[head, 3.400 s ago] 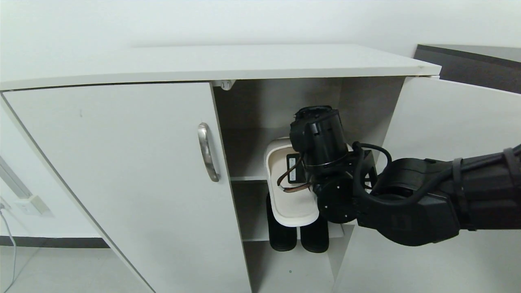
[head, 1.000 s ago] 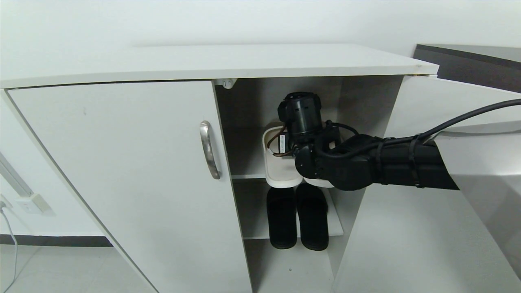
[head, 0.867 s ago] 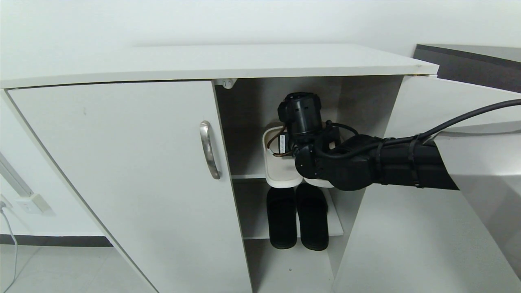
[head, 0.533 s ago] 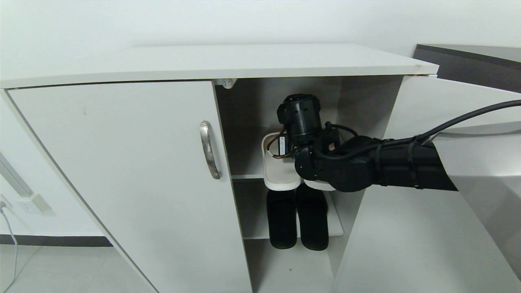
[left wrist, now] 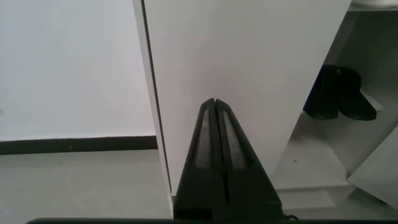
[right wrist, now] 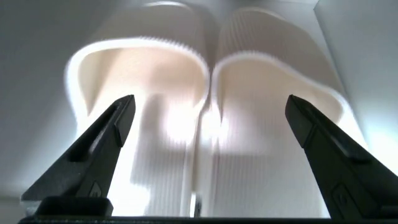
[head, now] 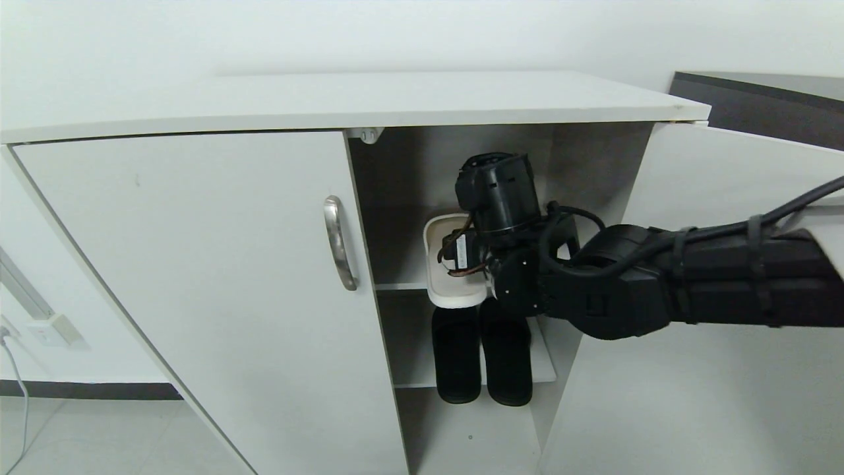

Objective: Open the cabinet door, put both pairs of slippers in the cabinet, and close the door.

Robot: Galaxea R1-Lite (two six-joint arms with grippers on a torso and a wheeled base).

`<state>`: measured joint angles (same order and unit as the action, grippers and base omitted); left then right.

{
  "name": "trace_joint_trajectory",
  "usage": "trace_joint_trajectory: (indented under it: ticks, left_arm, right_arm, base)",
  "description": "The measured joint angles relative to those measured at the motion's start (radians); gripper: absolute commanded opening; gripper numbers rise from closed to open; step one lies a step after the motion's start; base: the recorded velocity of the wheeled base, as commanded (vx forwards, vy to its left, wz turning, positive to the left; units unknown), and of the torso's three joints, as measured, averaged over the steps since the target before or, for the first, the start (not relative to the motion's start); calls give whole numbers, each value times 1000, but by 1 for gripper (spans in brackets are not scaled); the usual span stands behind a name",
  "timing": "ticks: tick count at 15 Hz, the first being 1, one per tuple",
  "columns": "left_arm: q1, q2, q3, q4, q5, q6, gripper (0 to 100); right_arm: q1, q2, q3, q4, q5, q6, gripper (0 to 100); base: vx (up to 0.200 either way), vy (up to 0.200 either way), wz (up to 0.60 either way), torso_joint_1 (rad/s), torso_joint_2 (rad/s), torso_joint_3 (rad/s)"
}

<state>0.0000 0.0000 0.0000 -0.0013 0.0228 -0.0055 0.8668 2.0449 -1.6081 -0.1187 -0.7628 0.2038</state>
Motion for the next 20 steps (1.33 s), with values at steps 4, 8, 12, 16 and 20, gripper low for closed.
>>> trace_joint_trajectory:
  ticks: [4,8,12,16,20]
  left_arm:
    - [0,0,0,0,0,0,0]
    - [0,0,0,0,0,0,0]
    - [0,0,0,0,0,2,0]
    - [0,0,0,0,2,6,0]
    - [0,0,0,0,1,2,0]
  right_arm:
    - [65,-145,234,-54,11,25,100]
    - [118,-239,456,-213,34,37,0]
    - [149,-287,602,-332,94,35,0]
    - [151,-298,660,-356,99,25,0]
    - [151,-301,669,-358,99,25,0]
  base:
    - [0,0,0,0,0,0]
    - [0,0,0,0,0,0]
    - [0,0,0,0,0,0]
    - [0,0,0,0,0,0]
    - [0,0,0,0,0,0]
